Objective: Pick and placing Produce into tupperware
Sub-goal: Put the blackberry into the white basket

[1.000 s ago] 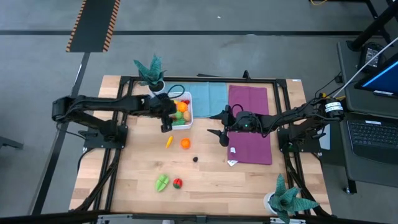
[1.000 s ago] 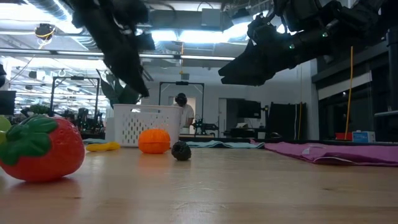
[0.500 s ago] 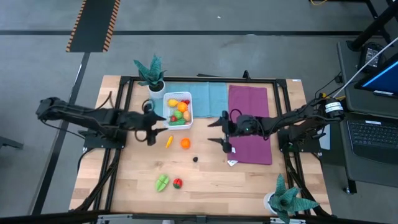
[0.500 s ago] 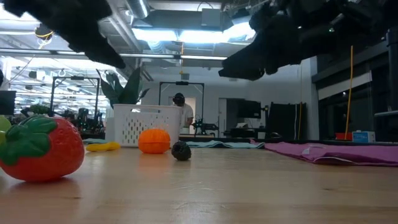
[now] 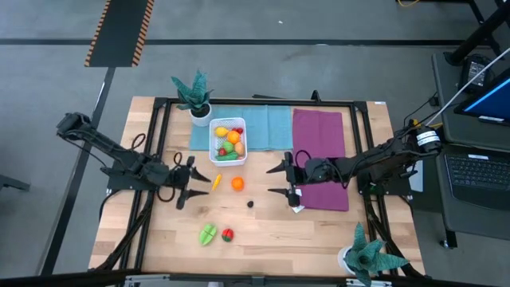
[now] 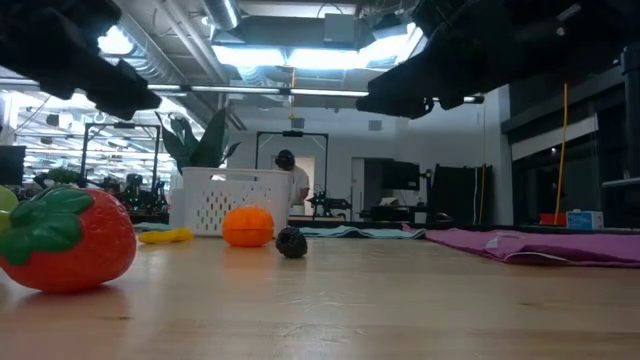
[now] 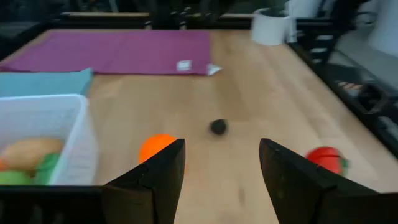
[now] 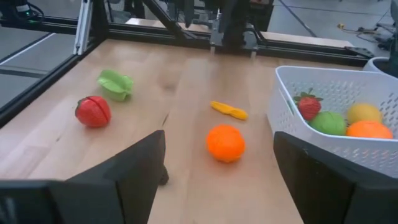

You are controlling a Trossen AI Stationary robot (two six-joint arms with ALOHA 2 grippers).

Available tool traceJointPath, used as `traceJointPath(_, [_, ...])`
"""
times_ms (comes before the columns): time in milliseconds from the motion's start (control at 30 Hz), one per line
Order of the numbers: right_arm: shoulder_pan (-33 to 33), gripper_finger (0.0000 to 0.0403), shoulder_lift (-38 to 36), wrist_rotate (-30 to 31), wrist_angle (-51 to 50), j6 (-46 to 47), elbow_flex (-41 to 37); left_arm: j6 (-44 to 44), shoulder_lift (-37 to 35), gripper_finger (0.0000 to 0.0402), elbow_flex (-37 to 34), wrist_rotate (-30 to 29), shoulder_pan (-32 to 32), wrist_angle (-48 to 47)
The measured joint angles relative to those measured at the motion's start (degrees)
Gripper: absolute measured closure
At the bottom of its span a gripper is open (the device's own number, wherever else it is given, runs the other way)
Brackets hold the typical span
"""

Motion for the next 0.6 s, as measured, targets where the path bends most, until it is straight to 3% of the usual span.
traceJointPath(300, [5.03,0.0102,0.0,7.96,-0.13,-0.39,0.76,-2.05,0.02,0.0209,-2.55,0.02,-7.63,6.65])
traceJointPath(600, [5.24,0.0102,4.14,8.52,-0.02,1.22,3.28,-4.44,0.02,0.0211,-2.55,0.02,-10.11,6.61])
